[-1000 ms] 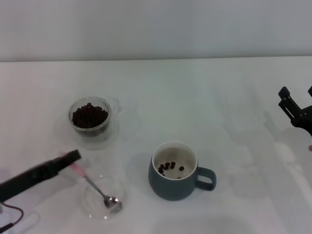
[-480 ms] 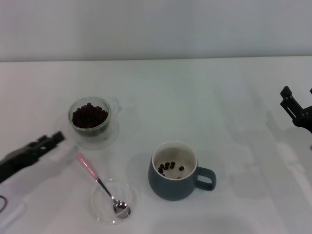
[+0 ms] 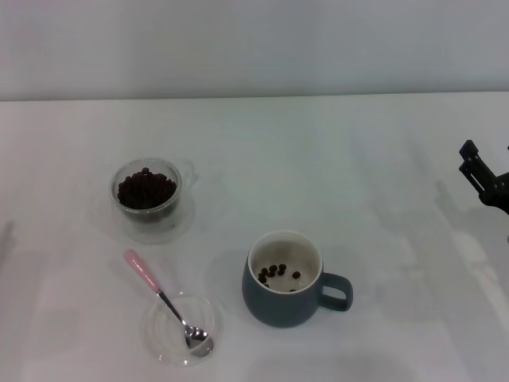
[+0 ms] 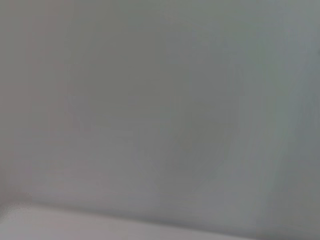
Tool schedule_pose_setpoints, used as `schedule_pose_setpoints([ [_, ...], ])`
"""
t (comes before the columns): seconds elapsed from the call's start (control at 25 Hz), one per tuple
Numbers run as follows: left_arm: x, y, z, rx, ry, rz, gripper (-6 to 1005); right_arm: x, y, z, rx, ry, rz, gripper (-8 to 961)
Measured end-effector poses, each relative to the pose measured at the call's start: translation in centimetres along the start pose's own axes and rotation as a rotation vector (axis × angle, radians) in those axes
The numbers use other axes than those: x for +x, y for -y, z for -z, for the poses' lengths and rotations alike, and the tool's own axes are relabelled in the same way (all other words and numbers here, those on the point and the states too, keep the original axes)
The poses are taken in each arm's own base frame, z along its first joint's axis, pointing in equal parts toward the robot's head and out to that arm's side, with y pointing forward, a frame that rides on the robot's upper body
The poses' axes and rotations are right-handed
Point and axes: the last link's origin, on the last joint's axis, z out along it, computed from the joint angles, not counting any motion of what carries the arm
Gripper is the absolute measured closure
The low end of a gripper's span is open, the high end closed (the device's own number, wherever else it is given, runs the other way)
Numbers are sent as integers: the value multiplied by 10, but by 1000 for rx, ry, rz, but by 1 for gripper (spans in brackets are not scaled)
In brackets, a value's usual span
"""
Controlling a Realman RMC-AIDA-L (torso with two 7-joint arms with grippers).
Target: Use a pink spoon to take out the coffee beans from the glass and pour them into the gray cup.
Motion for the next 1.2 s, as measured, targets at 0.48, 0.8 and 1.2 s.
schedule_pose_setpoints([
  [0.48,7,-4,-2,67,-114,-183,207,-1,3,-3,2,-3,28,82],
  [0.8,6,-4,-1,64,-111,-205,207,3,3,-2,9,-32,27,83],
  [1.2,-3,-13,-1,58,-101,-163,208,13,-3,-7,3,-96,12,83],
])
